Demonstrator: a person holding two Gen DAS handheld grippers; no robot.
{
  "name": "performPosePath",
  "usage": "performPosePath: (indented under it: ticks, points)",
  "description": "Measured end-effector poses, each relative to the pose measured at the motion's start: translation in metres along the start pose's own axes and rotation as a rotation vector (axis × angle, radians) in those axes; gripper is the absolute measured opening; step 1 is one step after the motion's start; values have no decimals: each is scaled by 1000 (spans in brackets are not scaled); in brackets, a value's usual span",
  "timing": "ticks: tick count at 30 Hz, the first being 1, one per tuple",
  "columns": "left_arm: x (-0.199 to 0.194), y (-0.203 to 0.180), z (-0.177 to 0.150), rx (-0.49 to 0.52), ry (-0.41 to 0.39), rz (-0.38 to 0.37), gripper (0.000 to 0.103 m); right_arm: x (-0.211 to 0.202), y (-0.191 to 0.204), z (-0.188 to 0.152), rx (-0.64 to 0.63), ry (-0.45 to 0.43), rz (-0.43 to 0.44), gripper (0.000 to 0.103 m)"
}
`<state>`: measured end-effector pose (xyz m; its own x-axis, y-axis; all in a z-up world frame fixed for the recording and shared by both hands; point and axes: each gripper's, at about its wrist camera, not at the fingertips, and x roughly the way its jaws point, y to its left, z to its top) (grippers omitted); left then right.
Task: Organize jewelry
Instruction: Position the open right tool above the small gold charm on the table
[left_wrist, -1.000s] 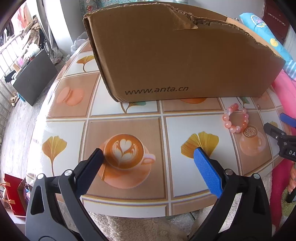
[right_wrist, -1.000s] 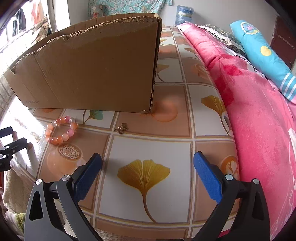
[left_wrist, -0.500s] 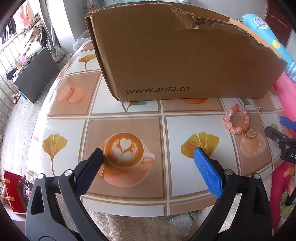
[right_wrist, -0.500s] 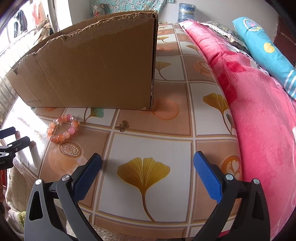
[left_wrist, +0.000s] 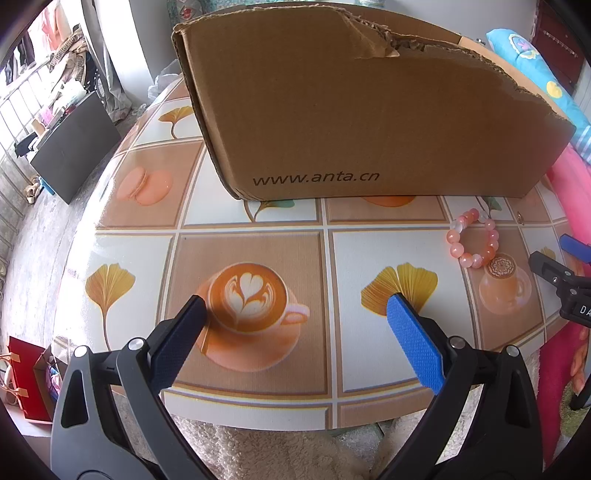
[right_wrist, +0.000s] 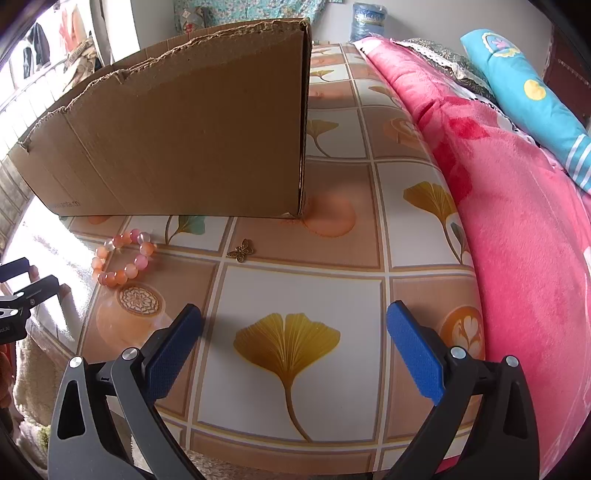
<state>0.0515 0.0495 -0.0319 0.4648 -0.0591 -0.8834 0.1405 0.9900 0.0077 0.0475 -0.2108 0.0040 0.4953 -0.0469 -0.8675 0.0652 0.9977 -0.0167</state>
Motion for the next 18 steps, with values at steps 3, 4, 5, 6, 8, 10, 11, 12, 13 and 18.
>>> performPosePath:
  ticks: [3, 4, 5, 6, 8, 10, 11, 12, 13, 18]
  points:
    - [0, 0, 0, -2, -1, -1, 95, 0, 0, 1, 1, 11, 0, 97]
    - [0, 1, 0, -3, 0, -2, 95, 1, 0, 2, 1, 14, 0, 97]
    - [0, 1, 0, -4, 1, -4, 95, 1, 0, 2, 2, 15, 0, 97]
    - [0, 1, 0, -4, 2, -4, 95, 1, 0, 2, 1, 15, -1, 97]
    - [1, 1, 0, -4, -2, -4, 95, 1, 0, 2, 4, 16, -1, 97]
    - [0, 1, 0, -3, -6, -2, 95, 1, 1, 2, 4, 15, -3, 97]
    - [0, 1, -1, 2, -11, -1, 95, 1, 1, 2, 6, 14, -2, 97]
    - [0, 1, -2, 7, -18, -3, 95, 1, 1, 2, 7, 13, -2, 97]
    - [-1, 1, -3, 10, -26, -5, 95, 1, 1, 2, 7, 12, -2, 97]
    - [-4, 0, -10, 26, -77, -2, 95, 0, 1, 1, 9, 7, -3, 97]
